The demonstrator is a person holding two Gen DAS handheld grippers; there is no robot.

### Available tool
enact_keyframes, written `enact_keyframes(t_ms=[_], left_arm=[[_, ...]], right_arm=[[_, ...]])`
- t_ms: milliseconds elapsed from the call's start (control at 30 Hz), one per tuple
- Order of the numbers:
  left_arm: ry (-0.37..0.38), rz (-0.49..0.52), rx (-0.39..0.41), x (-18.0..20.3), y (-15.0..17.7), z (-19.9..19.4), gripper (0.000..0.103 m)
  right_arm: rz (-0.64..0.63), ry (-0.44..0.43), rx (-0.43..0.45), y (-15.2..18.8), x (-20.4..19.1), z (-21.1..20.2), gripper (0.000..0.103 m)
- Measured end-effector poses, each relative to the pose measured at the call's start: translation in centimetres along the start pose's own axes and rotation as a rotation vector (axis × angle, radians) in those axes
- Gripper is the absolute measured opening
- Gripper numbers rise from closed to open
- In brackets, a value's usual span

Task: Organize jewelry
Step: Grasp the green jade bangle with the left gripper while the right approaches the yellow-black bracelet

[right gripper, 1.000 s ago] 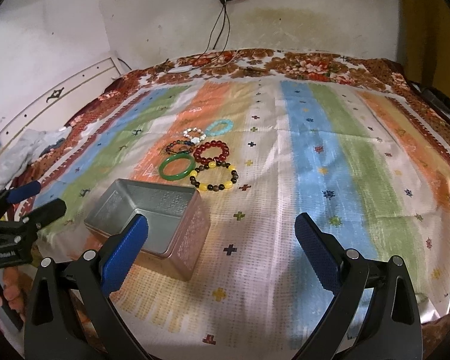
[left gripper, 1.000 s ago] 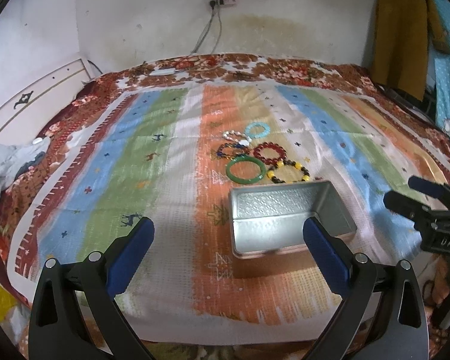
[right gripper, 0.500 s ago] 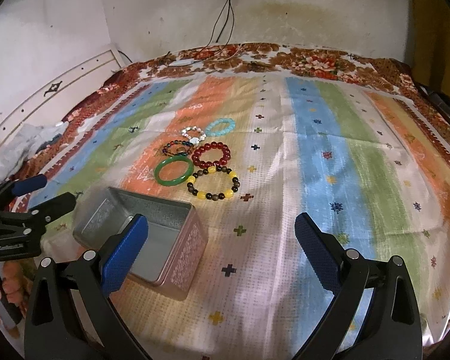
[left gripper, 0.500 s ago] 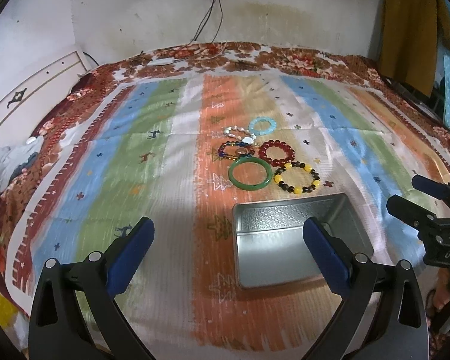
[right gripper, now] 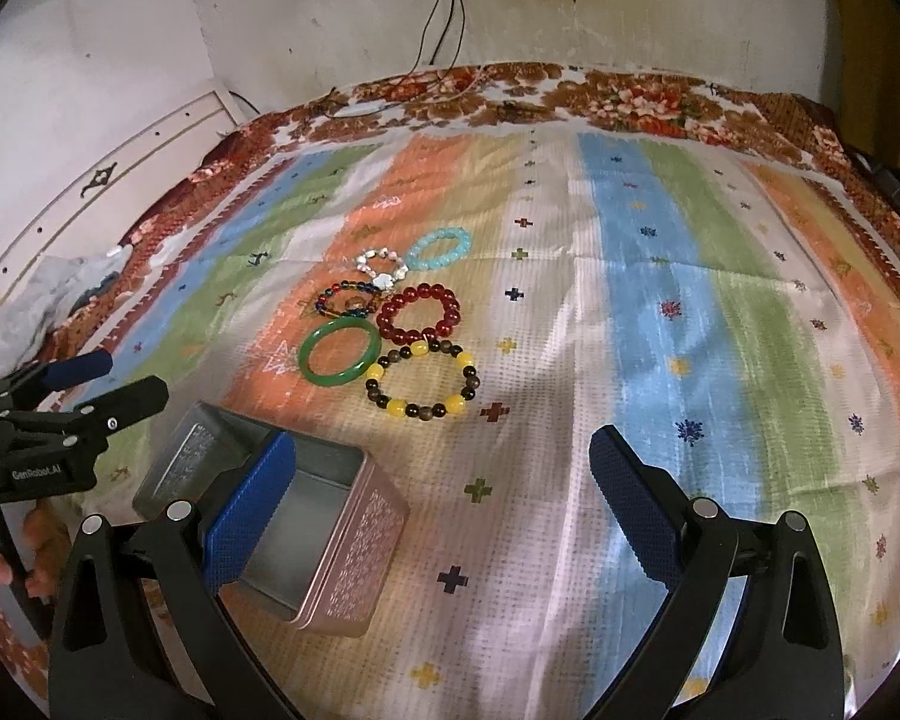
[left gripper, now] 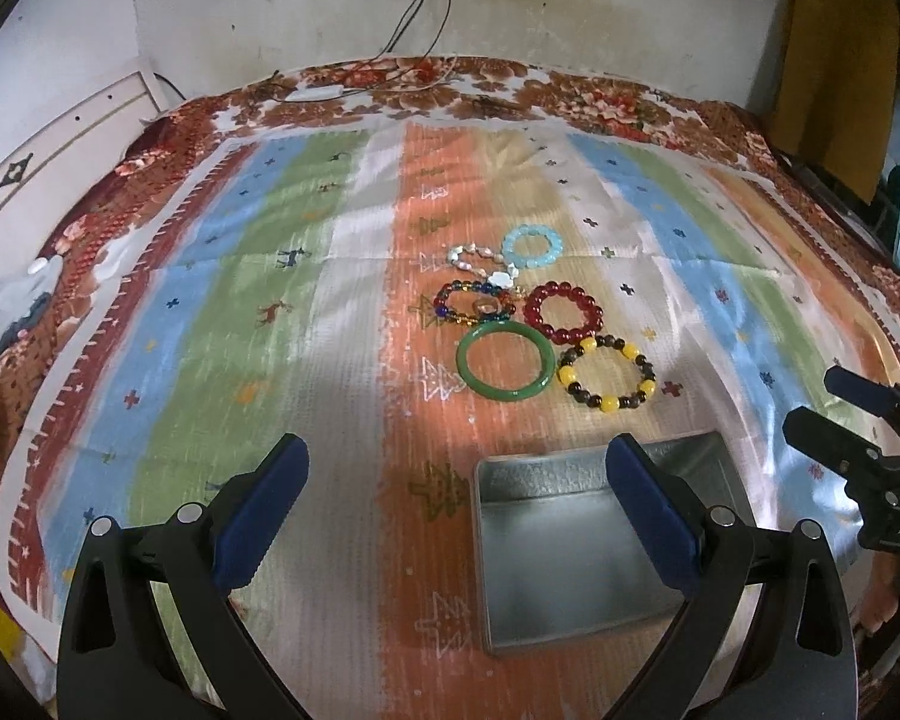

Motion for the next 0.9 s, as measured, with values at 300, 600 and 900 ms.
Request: enact_keyframes(t_ms=[300,600,900], left_arm=[[-0.006,-0.019,-0.046,-0.8,-1.8,2.4,0.097],[0.006,-0.004,-0.070,-0.8,-3.2,4.1,0.097],[0.049,-0.001,-0.153,-1.2,-4.8,7.4,0.097]], right_arm=[[0.017,-0.004,-0.054,-1.5,1.1,2.0,0.099],[0.022,-0.009,-0.091,-2.4,1.3,3.6,0.099],[-0.009,-0.001,-0.162,-3.2,1.1,6.2,0.099]])
Point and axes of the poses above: each gripper's, at about its wrist camera, not at the fingertips, and z roughly the way its jaws point, x to its right, y to its underside, the point moved 1 cm from there along z, roughly the way its jaws point, and after that the axes turned 1 degree about -x, right-handed, at the moved point
